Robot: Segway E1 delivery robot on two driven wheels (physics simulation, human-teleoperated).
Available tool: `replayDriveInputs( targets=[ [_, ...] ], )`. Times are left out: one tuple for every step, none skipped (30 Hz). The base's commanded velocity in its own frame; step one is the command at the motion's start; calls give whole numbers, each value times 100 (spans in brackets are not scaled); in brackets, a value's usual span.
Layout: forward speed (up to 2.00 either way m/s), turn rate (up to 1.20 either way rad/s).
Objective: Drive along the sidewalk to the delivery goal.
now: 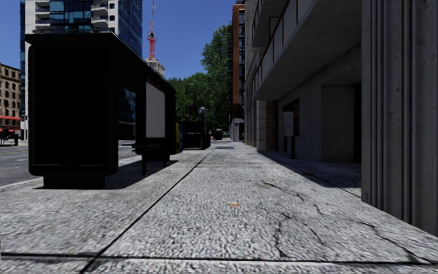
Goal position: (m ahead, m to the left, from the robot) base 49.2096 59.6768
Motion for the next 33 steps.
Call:
replayDriveInputs(
  targets=[
    [200, -36],
    [200, -36],
    [200, -36],
    [200, -36],
    [200, -36],
    [200, -31],
    [200, -13],
    [200, 0],
    [200, 0],
    [200, 0],
    [200, 0],
    [200, 0],
    [200, 0],
    [200, 0],
    [200, 0],
    [200, 0],
    [200, 0],
    [200, 0],
    [200, 0],
    [200, 0],
    [200, 0],
    [200, 0],
    [200, 0],
    [200, 0],
    [200, 0],
    [200, 0],
    [200, 0],
    [200, 0],
    [200, 0],
    [200, 0],
    [200, 0],
    [200, 0],
    [200, 0]
  ],
)
